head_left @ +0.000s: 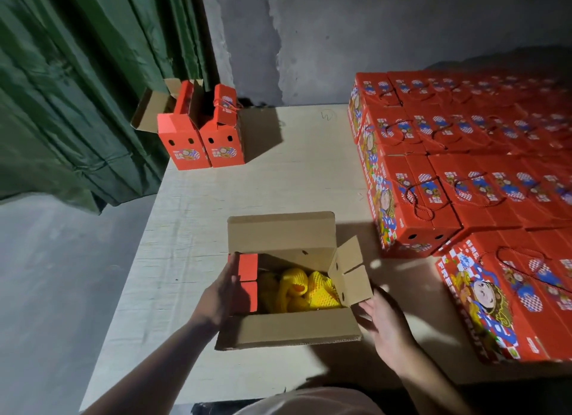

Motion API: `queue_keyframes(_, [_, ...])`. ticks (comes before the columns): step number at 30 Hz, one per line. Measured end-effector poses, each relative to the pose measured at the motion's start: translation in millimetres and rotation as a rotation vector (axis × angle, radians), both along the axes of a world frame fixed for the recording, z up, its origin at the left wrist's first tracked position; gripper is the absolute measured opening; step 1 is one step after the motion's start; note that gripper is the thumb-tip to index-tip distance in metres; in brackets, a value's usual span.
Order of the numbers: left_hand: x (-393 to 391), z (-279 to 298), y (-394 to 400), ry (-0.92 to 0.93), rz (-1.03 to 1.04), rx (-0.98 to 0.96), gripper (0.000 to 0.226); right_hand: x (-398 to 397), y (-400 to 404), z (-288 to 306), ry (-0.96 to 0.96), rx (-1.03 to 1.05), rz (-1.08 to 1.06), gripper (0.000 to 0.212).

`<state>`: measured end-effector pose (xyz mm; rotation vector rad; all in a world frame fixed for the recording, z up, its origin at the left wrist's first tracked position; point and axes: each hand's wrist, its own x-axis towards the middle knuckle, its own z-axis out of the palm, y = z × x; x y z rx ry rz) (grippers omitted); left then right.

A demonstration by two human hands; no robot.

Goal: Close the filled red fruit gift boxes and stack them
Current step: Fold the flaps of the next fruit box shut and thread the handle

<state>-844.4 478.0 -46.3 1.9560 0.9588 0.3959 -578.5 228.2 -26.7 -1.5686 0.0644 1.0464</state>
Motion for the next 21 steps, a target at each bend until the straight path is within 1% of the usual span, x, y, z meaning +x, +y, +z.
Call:
queue_keyframes(3, [0.4, -1.9, -2.7, -0.012, 0.029, -0.050, 0.059, -3.8, 5.1, 5.0, -0.040, 0.004, 0.048, 0.033])
queue_keyframes(6, [-0.9, -1.6, -6.3, -0.037, 0.023, -0.027, 0.085, -6.6, 9.6, 12.5, -0.090, 0.062, 0.104, 0.028])
queue_keyframes(7, [-2.4, -2.0, -8.4, -0.040, 0.017, 0.004, 0.091, -6.6, 11.0, 14.8, -0.101, 0.091, 0.126, 0.028])
queue_keyframes(8, [-4.5, -3.0, -10.6, -0.039, 0.013, 0.025, 0.093, -6.0, 11.7, 16.6, -0.112, 0.120, 0.149, 0.029])
queue_keyframes(11, [-13.7, -12.0, -15.9, 0.005, 0.024, 0.061, 0.087, -5.6, 14.6, 14.6, -0.136, 0.163, 0.219, 0.038])
queue_keyframes(13, [-21.2, -20.8, -20.2, 0.051, 0.005, 0.103, 0.087, -6.3, 16.7, 9.8, -0.158, 0.156, 0.222, 0.033])
queue_keyframes(15, [-24.4, -24.5, -24.5, 0.092, -0.003, 0.133, 0.071, -6.4, 18.9, 5.7, -0.178, 0.133, 0.207, 0.030])
queue_keyframes(17, [-23.0, -22.6, -25.5, 0.123, 0.022, 0.125, 0.058, -5.0, 18.8, 2.5, -0.188, 0.118, 0.215, 0.039])
queue_keyframes(19, [-22.5, -18.3, -24.4, 0.142, 0.047, 0.082, 0.056, -4.0, 16.7, 1.2, -0.189, 0.100, 0.233, 0.046])
queue_keyframes(21, [-23.0, -14.3, -25.4, 0.139, 0.028, 0.078, 0.059, -5.1, 12.4, 1.4, -0.200, 0.078, 0.250, 0.044])
